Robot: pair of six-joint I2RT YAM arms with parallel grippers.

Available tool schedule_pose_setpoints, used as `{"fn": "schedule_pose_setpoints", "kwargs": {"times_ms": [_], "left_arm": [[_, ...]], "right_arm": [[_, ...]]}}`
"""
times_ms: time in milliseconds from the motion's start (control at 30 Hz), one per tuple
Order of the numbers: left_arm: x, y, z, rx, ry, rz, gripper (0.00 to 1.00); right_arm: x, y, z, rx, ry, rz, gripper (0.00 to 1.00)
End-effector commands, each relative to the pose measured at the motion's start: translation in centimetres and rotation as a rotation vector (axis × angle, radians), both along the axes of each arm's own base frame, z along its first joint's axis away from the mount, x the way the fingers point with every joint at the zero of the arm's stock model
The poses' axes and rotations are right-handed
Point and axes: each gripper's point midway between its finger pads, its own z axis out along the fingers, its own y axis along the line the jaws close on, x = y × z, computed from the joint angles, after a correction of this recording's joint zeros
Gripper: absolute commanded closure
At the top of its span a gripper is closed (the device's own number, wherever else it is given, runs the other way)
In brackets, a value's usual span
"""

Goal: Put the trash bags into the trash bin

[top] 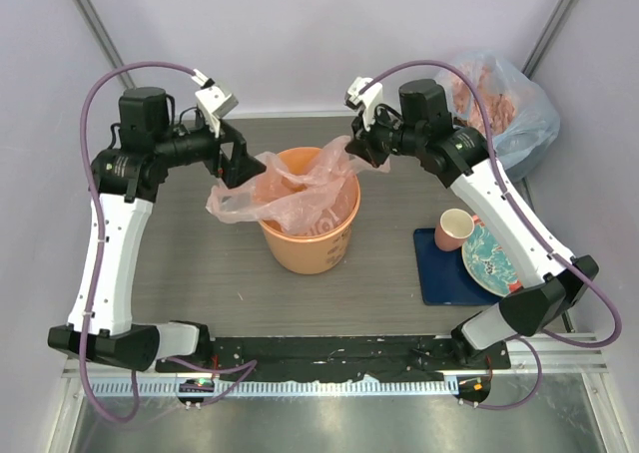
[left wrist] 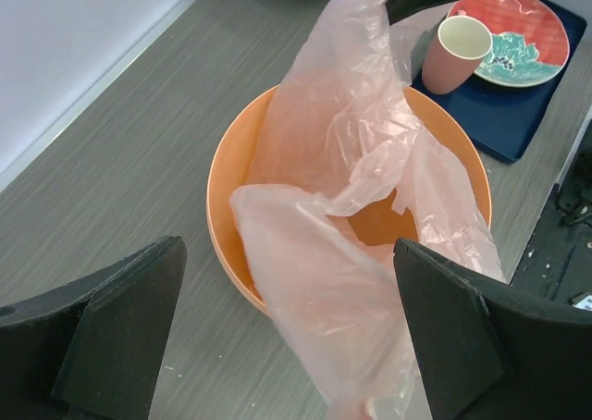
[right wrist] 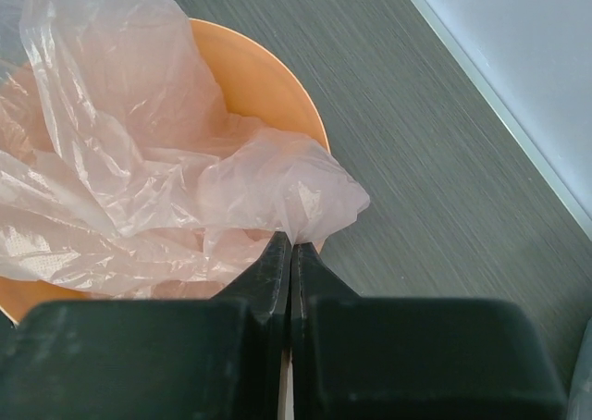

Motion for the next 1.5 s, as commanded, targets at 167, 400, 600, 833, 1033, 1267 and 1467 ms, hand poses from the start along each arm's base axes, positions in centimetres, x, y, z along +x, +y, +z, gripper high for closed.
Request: {"fn": "schedule_pose_setpoints", "kwargs": {"times_ms": [167,400,600,833,1033,1267,1467], "left_arm": [[1.1,-0.7,0.2,0.095,-0.060,-0.028,0.00],[4.1,1.2,-4.3,0.262,0.017,0.102,0.39],[6.4,1.7,-5.0,0.225,0.039,0.173,0.99],[9.2,1.9,-8.9,0.169,0.185,0.262,1.00],[10.9,2.3,-14.0,0.170,0.357,0.319,1.00],[9.3,2.1,-17.4,0.166,0.476,0.323,1.00],[7.1,1.7,-17.7,0.111,0.530,0.308,1.00]], "right_arm": [[0.7,0.4,2.2,0.005,-0.070,0.021,0.99],[1.9,0.2,1.7,-0.009,-0.065,-0.009,0.99],[4.1,0.0,0.8,0.006,0.005,-0.041,0.99],[7.0,0.0,-1.6,0.045,0.162,-0.064,0.99],[8.0,-0.4,-5.2,0.063,0.380,-0.052,0.99],[5.8,-2.6,-8.2,0.055,0.593,-0.021,0.99],[3.5,-3.7,-9.3,0.026,0.622,0.029,0.99]]}}
